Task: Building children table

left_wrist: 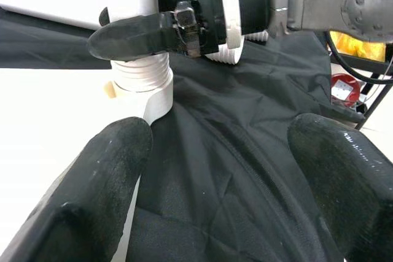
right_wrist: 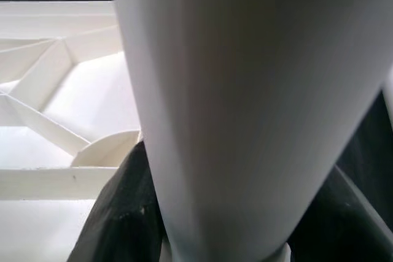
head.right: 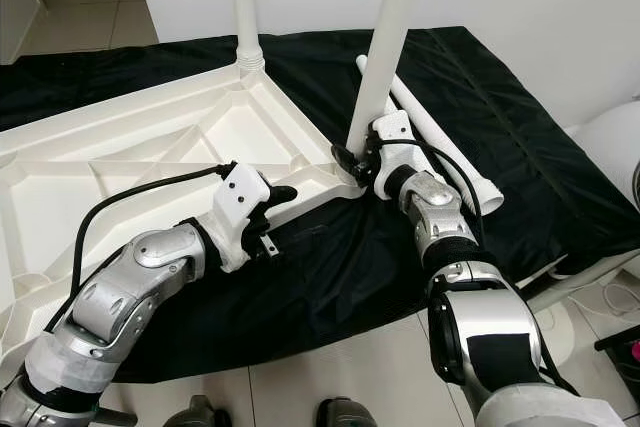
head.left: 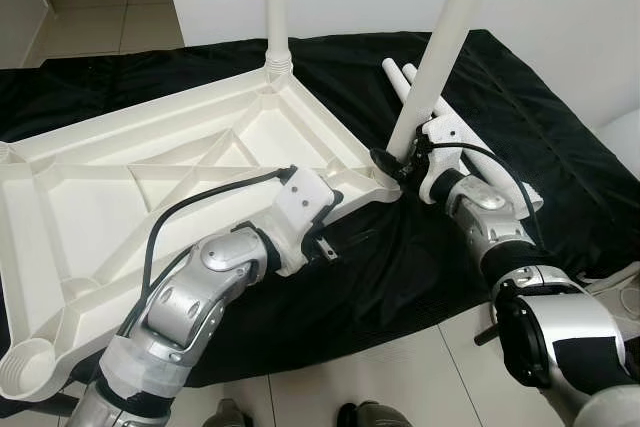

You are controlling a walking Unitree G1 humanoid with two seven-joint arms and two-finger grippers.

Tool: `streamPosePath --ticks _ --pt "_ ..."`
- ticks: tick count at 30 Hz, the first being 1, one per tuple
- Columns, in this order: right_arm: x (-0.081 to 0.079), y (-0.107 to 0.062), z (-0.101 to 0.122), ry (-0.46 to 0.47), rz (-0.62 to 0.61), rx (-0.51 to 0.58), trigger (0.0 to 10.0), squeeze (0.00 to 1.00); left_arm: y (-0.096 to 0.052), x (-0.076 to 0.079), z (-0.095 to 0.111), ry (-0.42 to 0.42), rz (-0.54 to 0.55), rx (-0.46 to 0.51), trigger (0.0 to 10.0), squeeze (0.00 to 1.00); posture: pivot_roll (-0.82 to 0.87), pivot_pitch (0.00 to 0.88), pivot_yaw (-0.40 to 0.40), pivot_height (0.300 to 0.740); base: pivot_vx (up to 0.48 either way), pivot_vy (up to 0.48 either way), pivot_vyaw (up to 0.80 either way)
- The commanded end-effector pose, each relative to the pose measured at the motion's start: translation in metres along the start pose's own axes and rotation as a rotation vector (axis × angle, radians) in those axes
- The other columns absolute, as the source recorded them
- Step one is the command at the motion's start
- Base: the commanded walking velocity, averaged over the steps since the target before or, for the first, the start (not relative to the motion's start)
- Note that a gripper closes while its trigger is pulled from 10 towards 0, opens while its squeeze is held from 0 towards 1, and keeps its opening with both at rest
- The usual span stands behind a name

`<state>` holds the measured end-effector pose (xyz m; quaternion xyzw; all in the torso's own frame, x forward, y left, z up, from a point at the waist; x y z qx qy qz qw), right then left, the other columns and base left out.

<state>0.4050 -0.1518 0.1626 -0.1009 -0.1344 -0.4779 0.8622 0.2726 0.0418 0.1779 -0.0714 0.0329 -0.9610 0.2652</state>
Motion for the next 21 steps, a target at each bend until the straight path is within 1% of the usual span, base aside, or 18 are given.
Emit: streamPosePath --ticks 1,4,6,8,10,15,19,20,21 --pt "-0.004 -0.005 -0.020 0.072 0.004 -0.091 10.0 0.00 -0.001 -0.001 0.002 0.000 -0.005 -0.006 10.0 0.00 -0.05 0.085 0.006 0.740 0.000 0.000 0.00" --pt "-0.003 -0.004 -0.020 0.085 0.006 -0.095 10.0 0.00 -0.001 -0.001 0.002 0.001 -0.005 -0.006 10.0 0.00 -0.05 0.085 0.006 0.740 0.000 0.000 0.00" --pt "-0.002 -0.002 -0.020 0.135 -0.003 -0.113 10.0 0.00 -0.001 -0.001 0.002 0.002 -0.006 -0.005 10.0 0.00 -0.06 0.085 0.007 0.740 0.000 0.000 0.00" --pt "-0.003 -0.001 -0.020 0.143 -0.006 -0.117 10.0 0.00 -0.001 -0.001 0.002 0.002 -0.006 -0.005 10.0 0.00 -0.05 0.085 0.006 0.740 0.000 0.000 0.00" --pt "-0.003 -0.001 -0.020 0.145 -0.007 -0.120 10.0 0.00 -0.001 -0.001 0.002 0.002 -0.006 -0.005 10.0 0.00 -0.05 0.085 0.006 0.740 0.000 0.000 0.00" --pt "-0.006 0.001 -0.020 0.105 -0.033 -0.116 10.0 0.00 0.000 -0.001 0.002 0.001 -0.006 -0.003 10.0 0.00 -0.05 0.086 0.001 0.740 0.000 0.000 0.00" --pt "-0.009 0.003 -0.019 0.104 -0.073 -0.096 10.0 0.00 -0.001 -0.001 0.002 0.000 -0.001 -0.003 10.0 0.00 -0.05 0.086 -0.004 0.740 0.000 0.000 0.00" --pt "-0.013 0.005 -0.019 0.120 -0.163 -0.075 10.0 0.00 -0.001 -0.001 0.001 -0.002 0.004 -0.002 10.0 0.00 -0.05 0.088 -0.008 0.740 0.000 0.000 0.00" --pt "-0.013 0.005 -0.019 0.120 -0.163 -0.075 10.0 0.00 -0.001 -0.001 0.001 -0.002 0.004 -0.002 10.0 0.00 -0.05 0.088 -0.008 0.740 0.000 0.000 0.00"
Point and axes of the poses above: a point about 5 cm out from each wrist's last joint towards the gripper, its own y axis pointing out of the wrist towards the gripper, its own z axis along the axis of the wrist's last joint, x = y × z, the point moved 2 cm from there along y, pointing out of the wrist towards the gripper, and after that the axes turned 14 degrees about -y, right-handed, at the moved point
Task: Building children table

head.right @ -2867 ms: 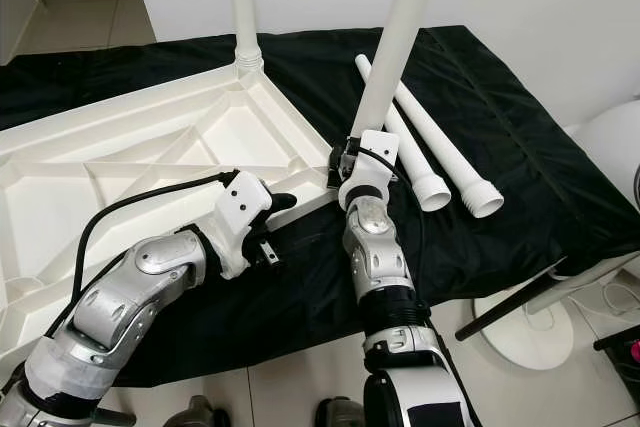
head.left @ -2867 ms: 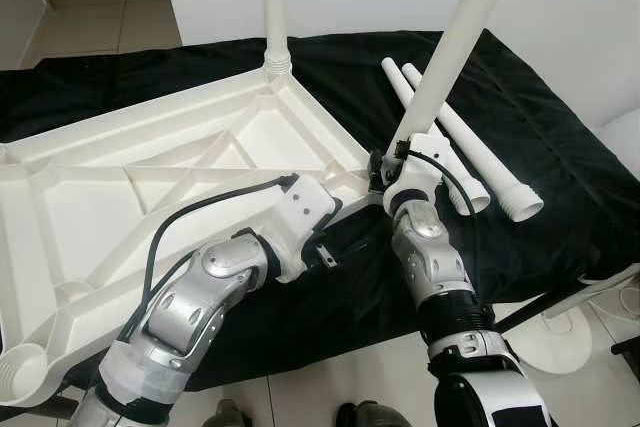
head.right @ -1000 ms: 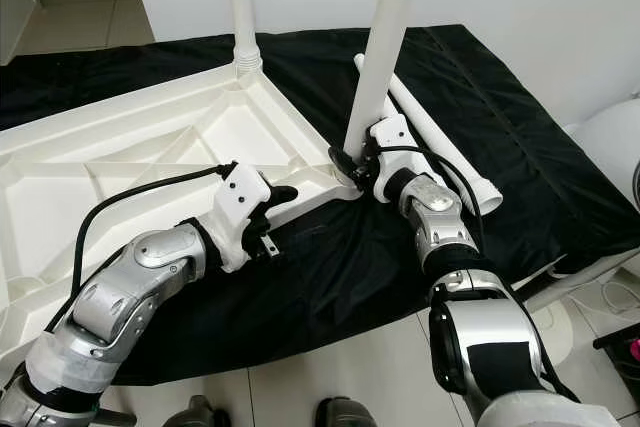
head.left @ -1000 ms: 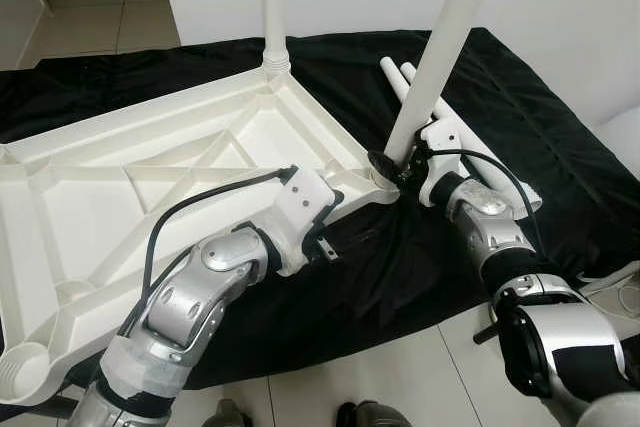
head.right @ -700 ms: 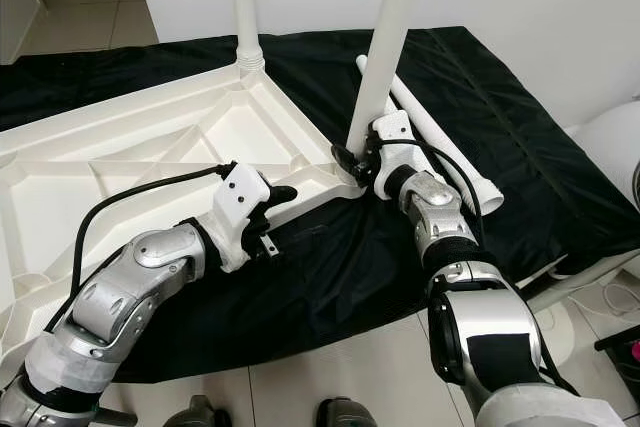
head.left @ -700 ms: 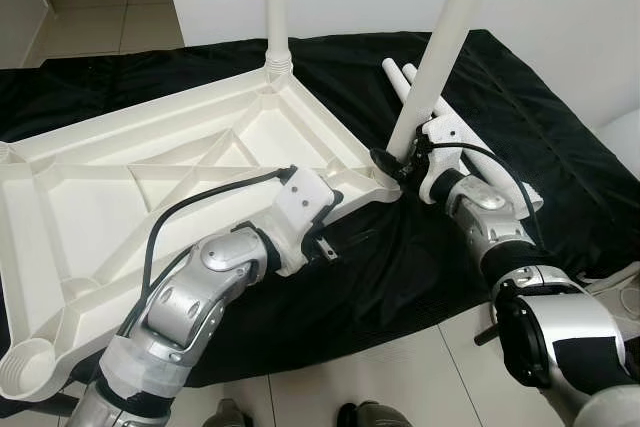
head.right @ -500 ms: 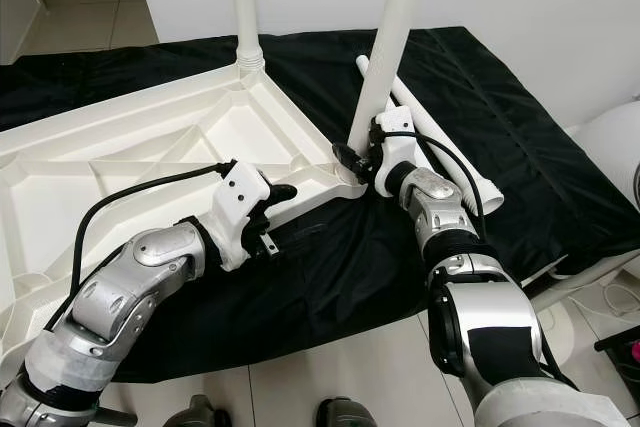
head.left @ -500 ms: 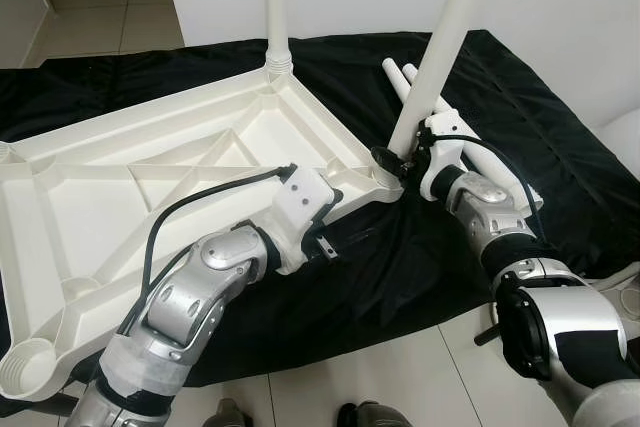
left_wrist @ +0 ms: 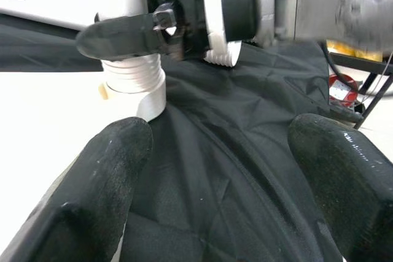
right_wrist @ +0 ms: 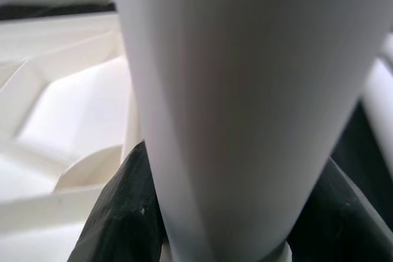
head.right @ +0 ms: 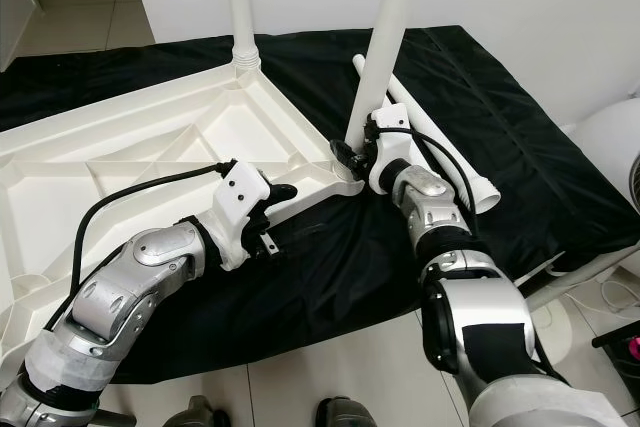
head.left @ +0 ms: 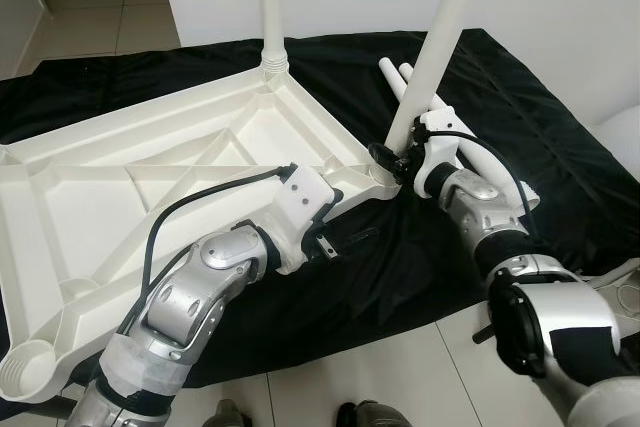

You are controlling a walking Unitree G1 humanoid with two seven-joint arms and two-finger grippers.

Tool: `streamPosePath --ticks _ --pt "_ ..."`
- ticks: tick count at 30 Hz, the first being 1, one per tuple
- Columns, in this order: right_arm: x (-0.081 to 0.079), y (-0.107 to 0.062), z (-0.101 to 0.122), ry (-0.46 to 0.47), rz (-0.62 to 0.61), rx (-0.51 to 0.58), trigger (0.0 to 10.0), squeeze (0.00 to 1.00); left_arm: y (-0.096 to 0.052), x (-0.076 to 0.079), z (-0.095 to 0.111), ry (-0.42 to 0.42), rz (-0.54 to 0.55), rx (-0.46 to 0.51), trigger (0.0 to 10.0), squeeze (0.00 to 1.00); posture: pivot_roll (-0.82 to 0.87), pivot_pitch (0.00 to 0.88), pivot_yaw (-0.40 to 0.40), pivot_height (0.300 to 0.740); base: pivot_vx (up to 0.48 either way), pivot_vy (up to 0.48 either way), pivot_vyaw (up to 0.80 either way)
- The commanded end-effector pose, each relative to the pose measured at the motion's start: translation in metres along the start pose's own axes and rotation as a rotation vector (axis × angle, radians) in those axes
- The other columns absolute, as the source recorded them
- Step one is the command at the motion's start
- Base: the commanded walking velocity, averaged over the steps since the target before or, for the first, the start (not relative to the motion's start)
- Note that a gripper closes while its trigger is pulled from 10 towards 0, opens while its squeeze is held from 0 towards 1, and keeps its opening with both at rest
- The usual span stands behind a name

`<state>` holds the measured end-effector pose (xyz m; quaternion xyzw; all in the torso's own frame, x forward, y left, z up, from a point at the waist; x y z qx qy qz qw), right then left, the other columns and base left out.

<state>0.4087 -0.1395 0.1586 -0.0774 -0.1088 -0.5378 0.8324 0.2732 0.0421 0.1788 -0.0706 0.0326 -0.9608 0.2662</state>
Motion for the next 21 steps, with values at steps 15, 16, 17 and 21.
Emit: streamPosePath --ticks 15,16,17,21 --pt "-0.027 -0.003 -0.024 0.157 -0.470 -0.128 10.0 0.00 0.000 0.004 -0.002 -0.006 -0.006 -0.002 10.0 0.00 -0.05 0.078 -0.017 0.740 0.000 0.000 0.00" --pt "-0.027 -0.003 -0.024 0.157 -0.470 -0.128 10.0 0.00 0.000 0.004 -0.002 -0.006 -0.006 -0.002 10.0 0.00 -0.05 0.078 -0.017 0.740 0.000 0.000 0.00" --pt "-0.032 -0.003 -0.023 0.177 -0.520 -0.128 10.0 0.00 0.001 0.002 -0.002 -0.005 0.001 0.001 10.0 0.00 -0.05 0.074 -0.019 0.740 0.000 0.000 0.00" --pt "-0.036 -0.005 -0.019 0.189 -0.586 -0.121 10.0 0.00 0.001 0.000 -0.001 0.000 0.012 0.007 10.0 0.00 -0.05 0.071 -0.020 0.740 0.000 0.000 0.00"
Point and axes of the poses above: a point about 5 cm out from each wrist's last joint towards the gripper, its own y axis pointing out of the wrist towards the gripper, its own z axis along the axis of the wrist's last joint, x = y × z, the point moved 2 cm from there along y, pointing out of the wrist towards the gripper, and after that the axes turned 14 degrees about -y, right-handed, at the moved point
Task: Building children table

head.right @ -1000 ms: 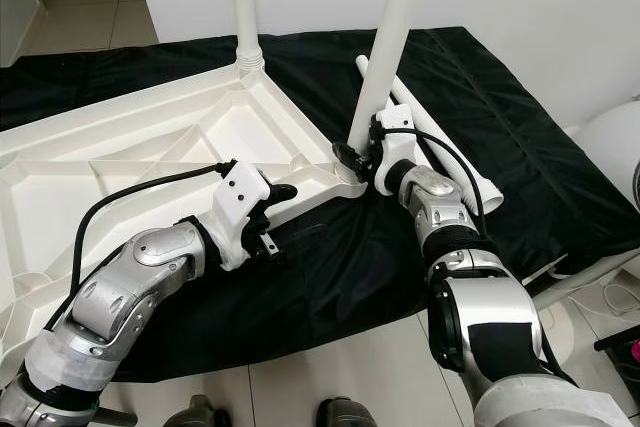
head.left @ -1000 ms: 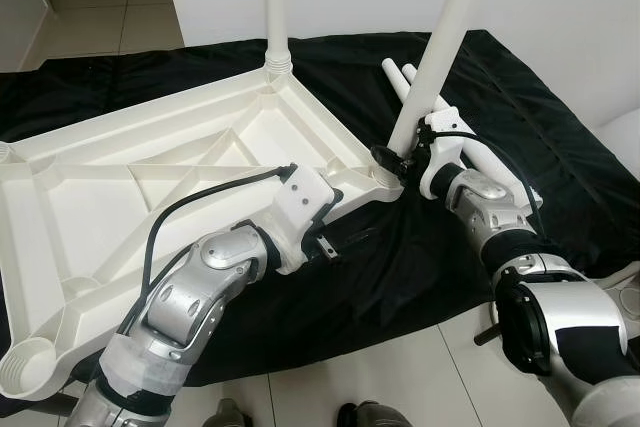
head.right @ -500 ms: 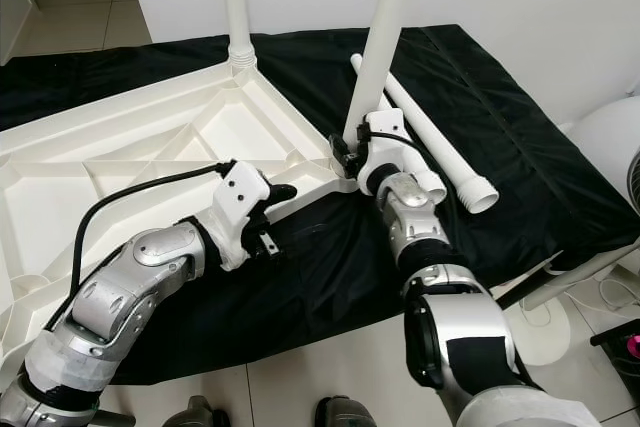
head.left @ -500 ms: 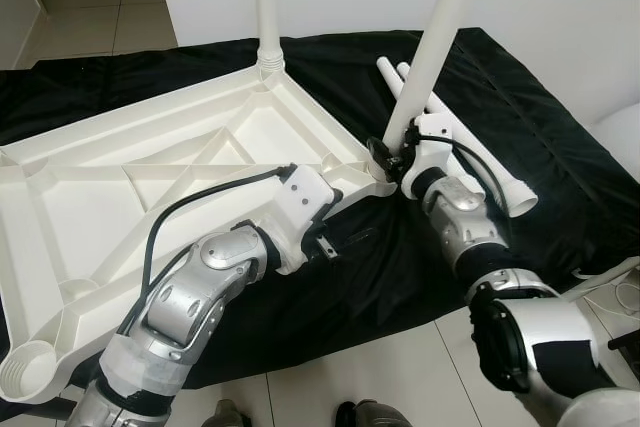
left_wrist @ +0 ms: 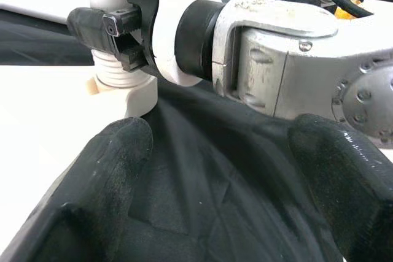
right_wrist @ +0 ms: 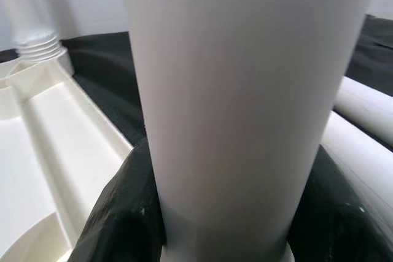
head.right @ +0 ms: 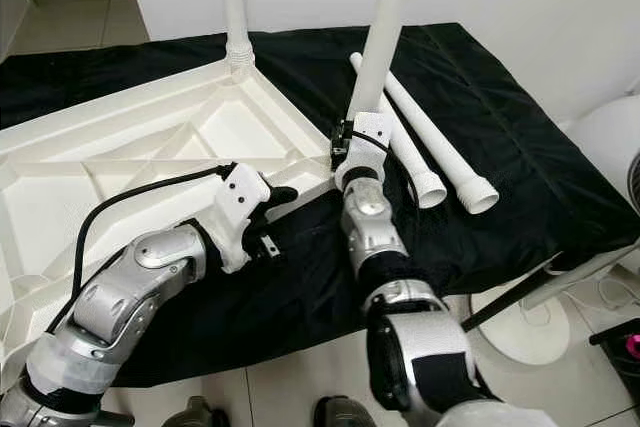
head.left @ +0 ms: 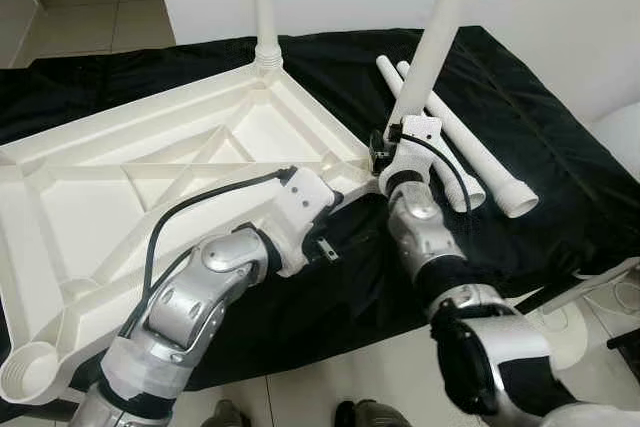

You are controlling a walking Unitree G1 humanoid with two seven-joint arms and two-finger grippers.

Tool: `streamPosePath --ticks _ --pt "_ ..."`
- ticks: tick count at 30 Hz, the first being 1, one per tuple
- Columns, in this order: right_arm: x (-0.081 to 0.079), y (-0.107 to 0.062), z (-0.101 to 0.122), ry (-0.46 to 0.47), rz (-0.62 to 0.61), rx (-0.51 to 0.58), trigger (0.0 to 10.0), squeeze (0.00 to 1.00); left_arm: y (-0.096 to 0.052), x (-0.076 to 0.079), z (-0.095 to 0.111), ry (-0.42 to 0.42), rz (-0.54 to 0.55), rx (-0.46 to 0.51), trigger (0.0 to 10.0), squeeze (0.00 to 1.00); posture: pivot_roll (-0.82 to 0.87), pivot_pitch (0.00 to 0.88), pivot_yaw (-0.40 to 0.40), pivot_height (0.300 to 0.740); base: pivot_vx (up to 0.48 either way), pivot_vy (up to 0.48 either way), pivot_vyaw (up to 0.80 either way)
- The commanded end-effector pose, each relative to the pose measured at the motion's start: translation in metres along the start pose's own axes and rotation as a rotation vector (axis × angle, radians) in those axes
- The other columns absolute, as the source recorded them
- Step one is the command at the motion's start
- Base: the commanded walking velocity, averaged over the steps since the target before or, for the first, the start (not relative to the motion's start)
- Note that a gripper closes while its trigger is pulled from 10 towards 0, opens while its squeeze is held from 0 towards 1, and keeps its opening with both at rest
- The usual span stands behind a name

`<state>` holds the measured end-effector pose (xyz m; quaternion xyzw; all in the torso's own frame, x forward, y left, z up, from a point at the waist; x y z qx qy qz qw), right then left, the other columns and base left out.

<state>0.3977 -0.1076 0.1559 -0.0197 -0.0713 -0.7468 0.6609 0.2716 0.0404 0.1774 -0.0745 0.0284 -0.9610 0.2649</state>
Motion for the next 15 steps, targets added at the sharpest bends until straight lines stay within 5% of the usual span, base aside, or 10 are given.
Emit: streamPosePath --ticks 1,9,10,11,12,15 --pt "0.003 -0.008 -0.024 0.034 -0.050 -0.110 10.0 0.00 0.001 -0.006 0.002 0.010 0.042 0.014 10.0 0.00 -0.05 0.069 -0.020 0.740 0.000 0.000 0.00" --pt "0.001 -0.012 -0.017 0.007 -0.011 -0.040 10.0 0.00 0.001 -0.025 0.012 0.011 0.163 0.074 10.0 0.00 -0.05 0.061 -0.024 0.740 0.000 0.000 0.00" --pt "0.003 -0.013 -0.018 0.006 -0.015 -0.037 10.0 0.20 0.001 -0.028 0.013 0.014 0.180 0.079 10.0 0.00 -0.05 0.061 -0.024 0.740 0.000 0.000 0.00" --pt "0.004 -0.014 -0.018 0.006 -0.026 -0.039 10.0 0.20 0.000 -0.030 0.014 0.017 0.189 0.081 10.0 0.00 -0.05 0.061 -0.024 0.740 0.000 0.000 0.00" --pt "0.003 -0.015 -0.017 0.021 -0.008 -0.025 10.0 1.00 0.000 -0.030 0.014 0.020 0.191 0.080 10.0 0.00 -0.05 0.059 -0.024 0.740 0.000 0.000 0.00" --pt "0.004 -0.017 -0.013 0.031 -0.011 0.002 10.0 1.00 -0.001 -0.030 0.013 0.022 0.189 0.080 10.0 0.00 -0.05 0.058 -0.023 0.740 0.000 0.000 0.00"
Point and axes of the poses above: a point about 5 cm out from each wrist's last joint towards the gripper, its own y axis pointing out of the wrist towards the gripper, its own z axis along the axis of the wrist's last joint, x = y × z, the point moved 2 cm from there along y, pointing out of the wrist towards the gripper, and after that the axes turned 14 degrees about -y, right-handed, at the moved point
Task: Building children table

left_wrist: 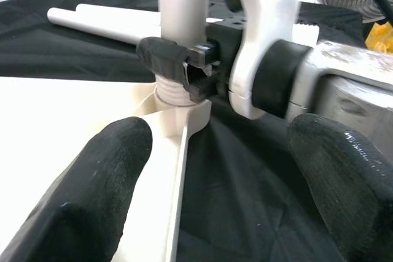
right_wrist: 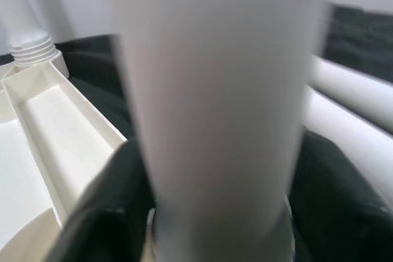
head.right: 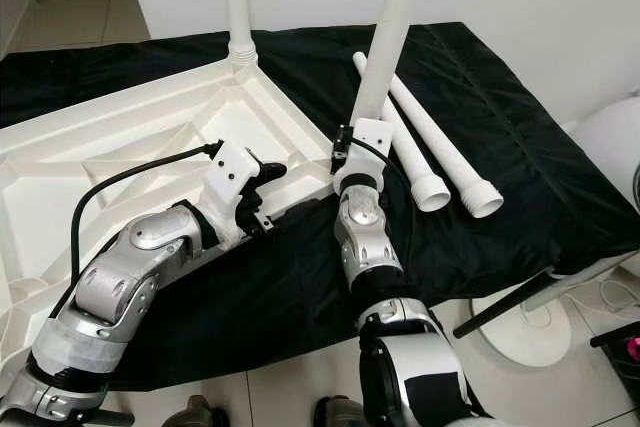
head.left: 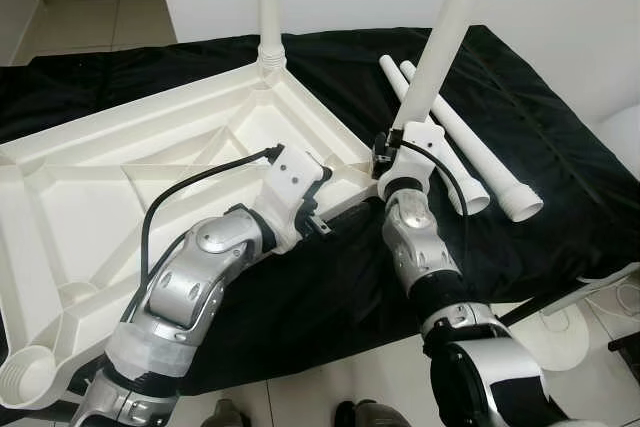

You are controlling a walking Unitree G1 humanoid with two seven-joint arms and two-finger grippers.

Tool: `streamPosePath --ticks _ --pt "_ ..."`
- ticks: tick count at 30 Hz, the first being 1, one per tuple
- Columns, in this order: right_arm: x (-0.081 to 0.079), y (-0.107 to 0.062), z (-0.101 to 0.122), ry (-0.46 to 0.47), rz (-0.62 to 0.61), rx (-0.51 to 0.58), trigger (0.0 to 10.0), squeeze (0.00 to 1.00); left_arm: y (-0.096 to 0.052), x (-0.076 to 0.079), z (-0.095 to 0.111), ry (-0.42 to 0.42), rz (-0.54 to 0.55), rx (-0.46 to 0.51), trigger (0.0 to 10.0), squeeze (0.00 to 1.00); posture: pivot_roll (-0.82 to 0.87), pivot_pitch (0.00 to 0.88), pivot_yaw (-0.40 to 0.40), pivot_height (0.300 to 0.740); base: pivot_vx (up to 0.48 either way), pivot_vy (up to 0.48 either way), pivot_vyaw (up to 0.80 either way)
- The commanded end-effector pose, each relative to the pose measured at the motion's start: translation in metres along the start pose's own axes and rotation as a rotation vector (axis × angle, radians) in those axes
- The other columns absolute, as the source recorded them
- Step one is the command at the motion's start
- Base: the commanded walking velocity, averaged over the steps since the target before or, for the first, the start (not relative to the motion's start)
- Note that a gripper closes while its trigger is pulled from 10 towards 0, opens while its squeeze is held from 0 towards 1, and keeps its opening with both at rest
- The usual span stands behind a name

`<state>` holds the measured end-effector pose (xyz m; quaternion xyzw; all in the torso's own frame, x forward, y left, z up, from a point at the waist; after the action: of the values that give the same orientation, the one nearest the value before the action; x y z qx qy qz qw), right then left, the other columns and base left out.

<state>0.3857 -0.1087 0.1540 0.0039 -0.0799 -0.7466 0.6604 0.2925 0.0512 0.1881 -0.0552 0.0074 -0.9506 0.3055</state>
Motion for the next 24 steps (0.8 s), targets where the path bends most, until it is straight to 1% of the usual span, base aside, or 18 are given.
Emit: streamPosePath --ticks 1,5,6,7,10,12,15,16,19,21,22,23,24 --pt "0.002 -0.006 -0.012 0.007 -0.008 -0.042 10.0 1.00 0.000 -0.008 -0.001 0.002 0.108 0.022 10.0 0.00 -0.05 0.058 -0.023 0.740 0.000 0.000 0.00" --pt "0.003 -0.007 -0.008 -0.004 0.007 -0.016 10.0 1.00 0.000 -0.007 -0.001 0.002 0.103 0.022 10.0 0.00 -0.05 0.060 -0.023 0.740 0.000 0.000 0.00" --pt "0.006 -0.007 -0.008 -0.006 0.018 -0.004 10.0 1.00 -0.001 -0.007 -0.002 0.004 0.100 0.021 10.0 0.00 -0.05 0.060 -0.023 0.740 0.000 0.000 0.00" --pt "0.012 -0.009 -0.009 -0.007 0.054 0.013 10.0 0.00 -0.001 -0.007 -0.003 0.006 0.097 0.019 10.0 0.00 -0.05 0.060 -0.023 0.740 0.000 0.000 0.00" --pt "0.015 -0.010 -0.009 -0.009 0.081 0.026 10.0 0.00 -0.001 -0.007 -0.003 0.008 0.094 0.018 10.0 0.00 -0.05 0.060 -0.023 0.740 0.000 0.000 0.00" --pt "0.024 -0.012 -0.010 -0.034 0.155 0.057 10.0 0.00 -0.001 -0.006 -0.004 0.007 0.086 0.014 10.0 0.00 -0.05 0.062 -0.020 0.740 0.000 0.000 0.00" --pt "0.038 -0.008 -0.007 -0.099 0.250 0.104 10.0 0.00 0.001 -0.005 -0.005 0.012 0.074 0.006 10.0 0.00 -0.06 0.066 -0.013 0.740 0.000 0.000 0.00" --pt "0.041 -0.007 -0.006 -0.117 0.272 0.111 10.0 0.00 0.001 -0.004 -0.005 0.013 0.071 0.002 10.0 0.00 -0.06 0.066 -0.013 0.740 0.000 0.000 0.00" --pt "0.043 -0.005 -0.005 -0.130 0.304 0.115 10.0 0.00 0.002 -0.004 -0.006 0.015 0.066 -0.002 10.0 0.00 -0.07 0.069 -0.011 0.740 0.000 0.000 0.00" --pt "0.045 0.000 -0.002 -0.172 0.394 0.129 10.0 0.00 0.005 0.000 -0.010 0.024 0.049 -0.014 10.0 0.00 -0.07 0.072 -0.006 0.740 0.000 0.000 0.00" --pt "0.045 0.000 -0.002 -0.172 0.394 0.129 10.0 0.00 0.005 0.000 -0.010 0.024 0.049 -0.014 10.0 0.00 -0.07 0.072 -0.006 0.740 0.000 0.000 0.00" --pt "0.045 0.002 0.000 -0.192 0.437 0.137 10.0 0.00 0.006 0.002 -0.011 0.029 0.043 -0.018 10.0 0.00 -0.07 0.073 -0.004 0.740 0.000 0.000 0.00" --pt "0.045 0.002 0.000 -0.192 0.437 0.137 10.0 0.00 0.006 0.002 -0.011 0.029 0.043 -0.018 10.0 0.00 -0.07 0.073 -0.004 0.740 0.000 0.000 0.00"
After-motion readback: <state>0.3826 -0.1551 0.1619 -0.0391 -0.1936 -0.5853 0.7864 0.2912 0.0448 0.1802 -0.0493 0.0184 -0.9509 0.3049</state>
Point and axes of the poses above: a point about 5 cm out from each wrist's last joint towards the gripper, its own y axis pointing out of the wrist towards the gripper, its own z axis along the axis of the wrist's last joint, x = y × z, the point moved 2 cm from there along y, pointing out of the wrist towards the gripper, and after that the axes turned 14 degrees about -y, right-handed, at the moved point
